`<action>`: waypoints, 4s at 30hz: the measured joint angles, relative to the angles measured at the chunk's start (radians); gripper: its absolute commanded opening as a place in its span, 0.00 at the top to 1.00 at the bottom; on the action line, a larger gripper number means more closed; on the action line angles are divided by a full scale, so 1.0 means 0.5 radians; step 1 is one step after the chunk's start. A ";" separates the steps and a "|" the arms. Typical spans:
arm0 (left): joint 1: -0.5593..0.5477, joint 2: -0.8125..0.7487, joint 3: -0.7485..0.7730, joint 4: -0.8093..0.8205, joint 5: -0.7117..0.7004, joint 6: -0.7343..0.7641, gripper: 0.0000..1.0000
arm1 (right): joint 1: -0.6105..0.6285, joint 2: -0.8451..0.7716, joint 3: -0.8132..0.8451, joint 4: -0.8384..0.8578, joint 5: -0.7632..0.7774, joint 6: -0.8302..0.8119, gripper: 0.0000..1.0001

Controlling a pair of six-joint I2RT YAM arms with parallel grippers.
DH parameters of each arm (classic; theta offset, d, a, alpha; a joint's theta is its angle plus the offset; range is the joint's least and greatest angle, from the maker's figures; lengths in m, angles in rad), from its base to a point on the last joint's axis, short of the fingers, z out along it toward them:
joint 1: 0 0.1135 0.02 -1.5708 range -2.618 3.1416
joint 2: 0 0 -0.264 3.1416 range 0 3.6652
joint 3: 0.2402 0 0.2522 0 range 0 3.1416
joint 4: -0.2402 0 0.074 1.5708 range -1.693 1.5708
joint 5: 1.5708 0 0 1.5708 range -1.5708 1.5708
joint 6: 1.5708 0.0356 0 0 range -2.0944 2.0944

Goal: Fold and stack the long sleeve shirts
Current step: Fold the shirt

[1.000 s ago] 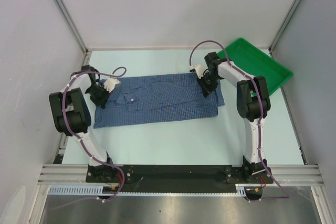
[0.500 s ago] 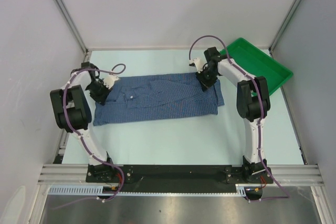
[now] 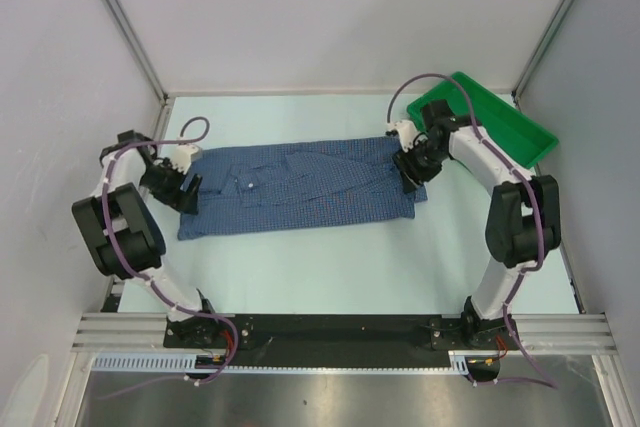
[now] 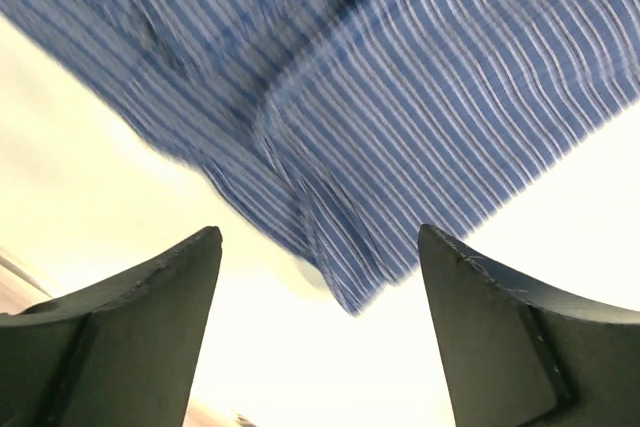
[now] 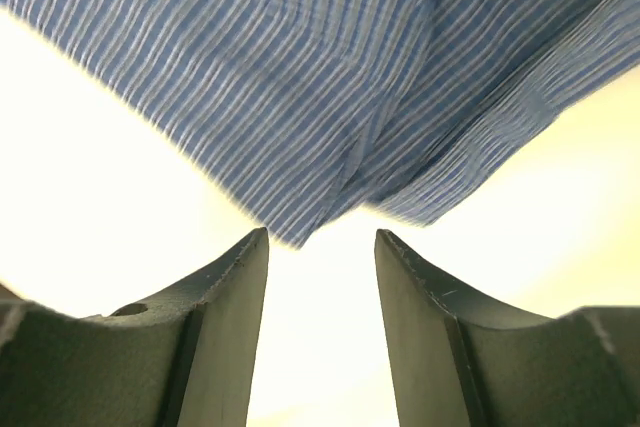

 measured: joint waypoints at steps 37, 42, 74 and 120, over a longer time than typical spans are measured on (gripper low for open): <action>0.365 -0.146 -0.221 -0.220 0.071 0.500 1.00 | -0.092 0.001 -0.369 0.011 -0.187 -0.278 1.00; 0.365 -0.272 -0.357 -0.216 -0.054 0.654 0.62 | -0.018 -0.018 -0.465 -0.057 -0.133 -0.384 0.63; -0.193 -0.315 -0.420 0.142 0.001 0.294 0.25 | 0.037 0.117 -0.449 0.231 -0.012 0.292 0.62; -0.275 -0.217 -0.125 0.449 0.279 -0.302 0.08 | -0.130 -0.221 -1.026 0.636 -0.245 0.938 1.00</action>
